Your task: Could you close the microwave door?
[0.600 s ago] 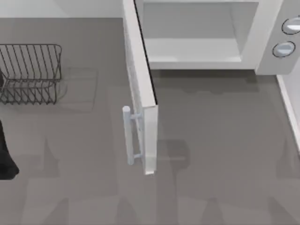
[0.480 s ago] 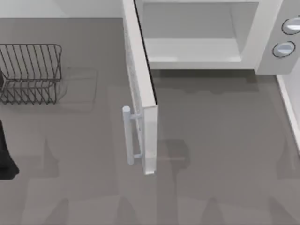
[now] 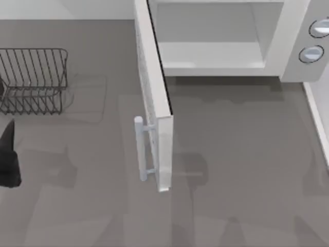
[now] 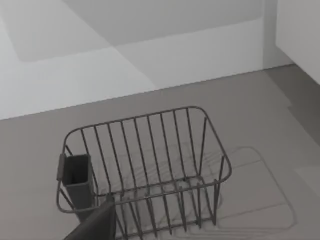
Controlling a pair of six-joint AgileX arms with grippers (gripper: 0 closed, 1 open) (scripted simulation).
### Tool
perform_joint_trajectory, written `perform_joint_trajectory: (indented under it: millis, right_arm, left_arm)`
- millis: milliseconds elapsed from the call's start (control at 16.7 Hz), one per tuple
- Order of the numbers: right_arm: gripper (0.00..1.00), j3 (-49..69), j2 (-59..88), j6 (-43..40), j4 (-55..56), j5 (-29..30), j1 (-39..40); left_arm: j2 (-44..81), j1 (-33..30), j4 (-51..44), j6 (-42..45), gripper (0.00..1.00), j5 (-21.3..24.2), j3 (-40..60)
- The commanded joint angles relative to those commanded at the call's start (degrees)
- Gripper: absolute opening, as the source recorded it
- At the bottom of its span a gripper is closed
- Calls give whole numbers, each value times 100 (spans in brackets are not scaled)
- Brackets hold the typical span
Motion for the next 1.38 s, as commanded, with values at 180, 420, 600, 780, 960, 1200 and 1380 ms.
perform_joint_trajectory:
  millis: [180, 420, 600, 780, 960, 1200, 1380]
  right_arm:
    - [100, 0, 0, 0, 0, 0, 0]
    - [100, 0, 0, 0, 0, 0, 0]
    - [100, 0, 0, 0, 0, 0, 0]
    - [100, 0, 0, 0, 0, 0, 0]
    - [100, 0, 0, 0, 0, 0, 0]
    - [100, 0, 0, 0, 0, 0, 0]
    - [100, 0, 0, 0, 0, 0, 0]
  left_arm:
    - [1225, -282, -1009, 660, 100, 293, 1368]
    - [3098, -692, -2576, 1674, 100, 752, 3465]
    - [4555, -998, -3798, 2456, 100, 1115, 5098]
    - [5939, -1279, -4947, 3185, 100, 1463, 6650]
    - [7147, -1520, -5938, 3808, 100, 1769, 8007]
    - [8309, -1745, -6880, 4393, 100, 2067, 9312]
    - [8712, -1818, -7197, 4588, 100, 2171, 9764]
